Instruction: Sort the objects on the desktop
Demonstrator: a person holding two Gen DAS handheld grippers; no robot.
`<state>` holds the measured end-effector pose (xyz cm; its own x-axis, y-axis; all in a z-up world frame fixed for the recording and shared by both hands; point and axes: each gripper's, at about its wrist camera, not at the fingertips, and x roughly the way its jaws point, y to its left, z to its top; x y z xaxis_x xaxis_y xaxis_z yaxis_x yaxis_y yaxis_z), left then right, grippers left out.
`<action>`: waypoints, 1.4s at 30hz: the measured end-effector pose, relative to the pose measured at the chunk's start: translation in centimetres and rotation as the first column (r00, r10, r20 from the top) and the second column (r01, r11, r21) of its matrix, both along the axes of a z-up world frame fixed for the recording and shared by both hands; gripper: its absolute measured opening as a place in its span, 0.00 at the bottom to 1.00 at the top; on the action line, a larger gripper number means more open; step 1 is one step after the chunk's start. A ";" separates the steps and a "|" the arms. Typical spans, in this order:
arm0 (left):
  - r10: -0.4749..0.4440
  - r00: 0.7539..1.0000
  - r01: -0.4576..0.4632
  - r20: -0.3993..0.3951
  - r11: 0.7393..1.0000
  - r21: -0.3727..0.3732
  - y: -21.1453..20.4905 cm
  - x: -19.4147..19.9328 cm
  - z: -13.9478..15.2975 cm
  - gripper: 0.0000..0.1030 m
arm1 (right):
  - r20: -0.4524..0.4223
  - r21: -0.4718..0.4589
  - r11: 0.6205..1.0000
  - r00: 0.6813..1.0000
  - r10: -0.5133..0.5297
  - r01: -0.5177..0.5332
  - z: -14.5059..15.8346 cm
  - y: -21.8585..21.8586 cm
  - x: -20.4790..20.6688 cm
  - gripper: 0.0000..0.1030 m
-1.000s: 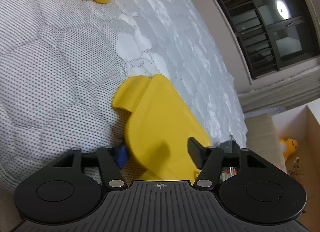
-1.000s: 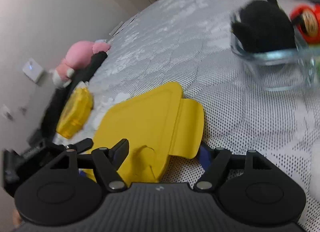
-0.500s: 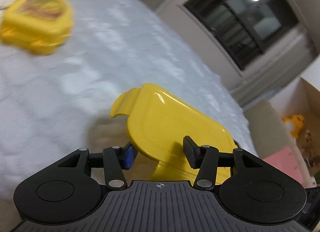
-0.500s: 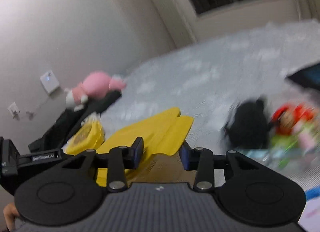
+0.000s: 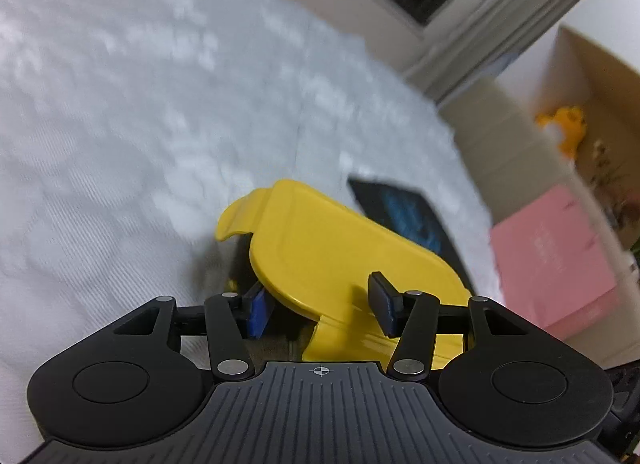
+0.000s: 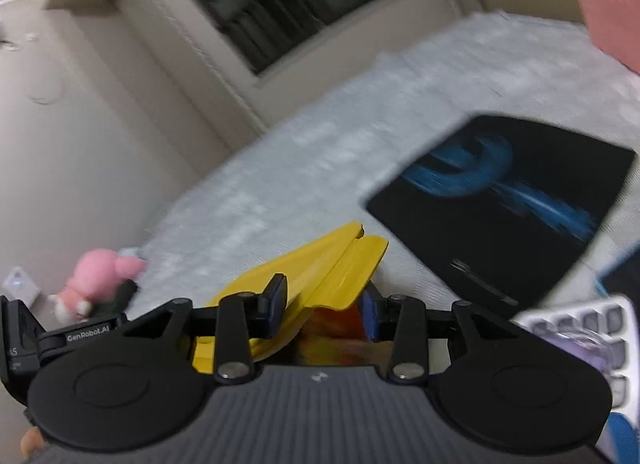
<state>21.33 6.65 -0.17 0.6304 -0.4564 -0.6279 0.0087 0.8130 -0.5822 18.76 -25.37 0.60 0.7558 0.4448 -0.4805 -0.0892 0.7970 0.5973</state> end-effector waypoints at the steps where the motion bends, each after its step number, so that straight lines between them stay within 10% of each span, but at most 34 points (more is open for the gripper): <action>1: -0.004 1.000 0.004 -0.010 1.000 0.008 -0.4 0.0 -0.7 0.55 | -0.024 -0.004 1.000 1.000 0.003 -0.004 -0.5 -0.3 0.2 0.40; 11: 0.031 0.999 -0.031 -0.015 0.999 -0.019 0.4 -1.5 -0.8 0.65 | -0.064 -0.208 0.978 0.998 -0.018 0.005 -0.3 -0.2 0.4 0.53; 15: 0.049 0.999 -0.049 -0.007 0.999 -0.016 0.6 -2.3 -0.3 0.65 | -0.015 -0.351 0.936 1.000 0.013 -0.017 0.2 2.4 1.7 0.39; 19: 0.080 0.997 -0.079 0.022 0.997 -0.007 1.6 -3.8 1.0 0.87 | 0.009 -0.407 0.911 0.997 0.071 -0.061 -0.1 4.6 3.5 0.39; 26: 0.177 0.984 -0.176 0.033 0.984 -0.008 4.6 -3.7 2.2 0.88 | 0.007 -0.477 0.864 0.982 0.187 -0.161 0.0 7.0 4.9 0.30; 32: 0.123 0.992 -0.121 0.028 0.991 -0.059 3.7 0.5 1.5 0.91 | 0.010 -0.394 0.919 1.000 0.008 -0.003 1.3 2.7 4.9 0.42; 37: 0.104 0.994 -0.104 0.024 0.995 0.000 2.5 2.4 1.2 0.91 | -0.143 -0.250 0.965 0.989 0.048 -0.083 -0.9 1.1 6.6 0.42; 42: 0.125 0.991 -0.126 0.043 0.992 0.030 3.9 1.0 1.4 0.91 | -0.102 -0.321 0.942 0.993 0.068 -0.097 -1.0 4.4 7.1 0.41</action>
